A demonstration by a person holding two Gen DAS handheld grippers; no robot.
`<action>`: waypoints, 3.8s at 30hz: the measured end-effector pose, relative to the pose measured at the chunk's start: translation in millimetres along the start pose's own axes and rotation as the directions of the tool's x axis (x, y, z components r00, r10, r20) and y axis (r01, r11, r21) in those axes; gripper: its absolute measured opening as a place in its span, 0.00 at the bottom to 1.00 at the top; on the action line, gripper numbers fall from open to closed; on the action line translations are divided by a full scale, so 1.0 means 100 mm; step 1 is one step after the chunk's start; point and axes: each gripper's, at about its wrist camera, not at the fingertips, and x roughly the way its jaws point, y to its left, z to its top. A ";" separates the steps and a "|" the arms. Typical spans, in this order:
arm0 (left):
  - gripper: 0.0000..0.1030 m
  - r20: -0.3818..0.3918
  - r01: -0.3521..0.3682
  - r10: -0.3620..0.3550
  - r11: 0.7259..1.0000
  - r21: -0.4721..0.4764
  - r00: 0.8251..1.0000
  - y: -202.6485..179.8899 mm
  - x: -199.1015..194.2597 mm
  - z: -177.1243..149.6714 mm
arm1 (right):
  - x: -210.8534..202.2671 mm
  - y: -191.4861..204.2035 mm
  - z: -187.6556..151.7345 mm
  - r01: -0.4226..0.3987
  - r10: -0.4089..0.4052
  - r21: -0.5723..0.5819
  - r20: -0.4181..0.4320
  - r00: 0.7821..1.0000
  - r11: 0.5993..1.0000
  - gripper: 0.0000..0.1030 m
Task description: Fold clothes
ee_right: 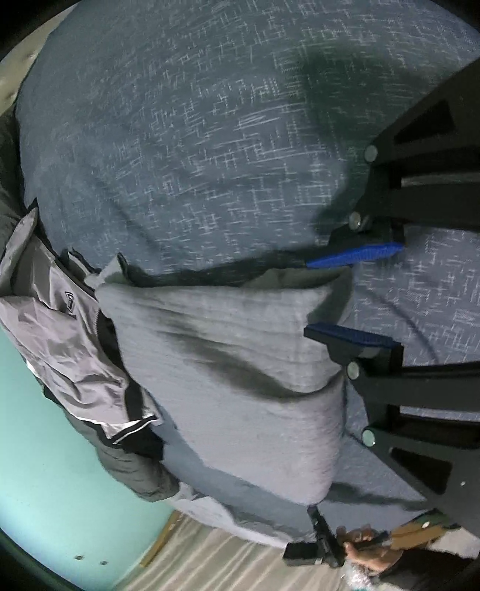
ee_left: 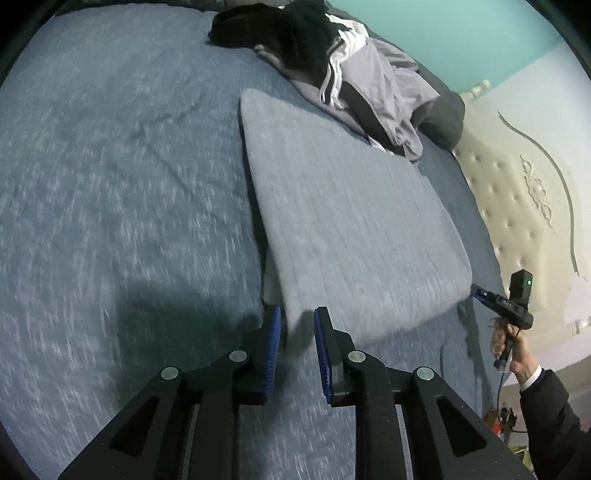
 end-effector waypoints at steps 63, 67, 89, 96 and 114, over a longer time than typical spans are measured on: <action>0.04 0.006 -0.080 0.080 0.993 0.083 0.997 -0.08 0.19 -0.05 | 0.09 0.20 -0.30 0.157 -0.170 -0.278 -0.022 0.985 0.947 0.31; 0.04 0.003 -0.086 0.087 0.992 0.089 0.996 -0.09 0.20 -0.05 | 0.10 0.24 -0.26 0.173 -0.183 -0.293 -0.005 0.983 0.940 0.08; 0.06 -0.001 -0.073 0.073 0.995 0.069 0.997 -0.07 0.15 -0.10 | -0.09 0.20 -0.44 0.179 -0.208 -0.382 -0.036 0.977 0.907 0.04; 0.06 0.044 -0.029 0.029 0.999 -0.020 0.999 0.07 -0.07 -0.18 | -0.30 0.03 -0.46 0.170 -0.175 -0.273 0.004 0.985 0.947 0.04; 0.47 0.117 0.118 -0.091 0.962 -0.246 0.989 -0.09 0.09 -0.45 | -0.24 0.43 -0.18 0.059 -0.036 -0.227 0.106 0.994 0.972 0.04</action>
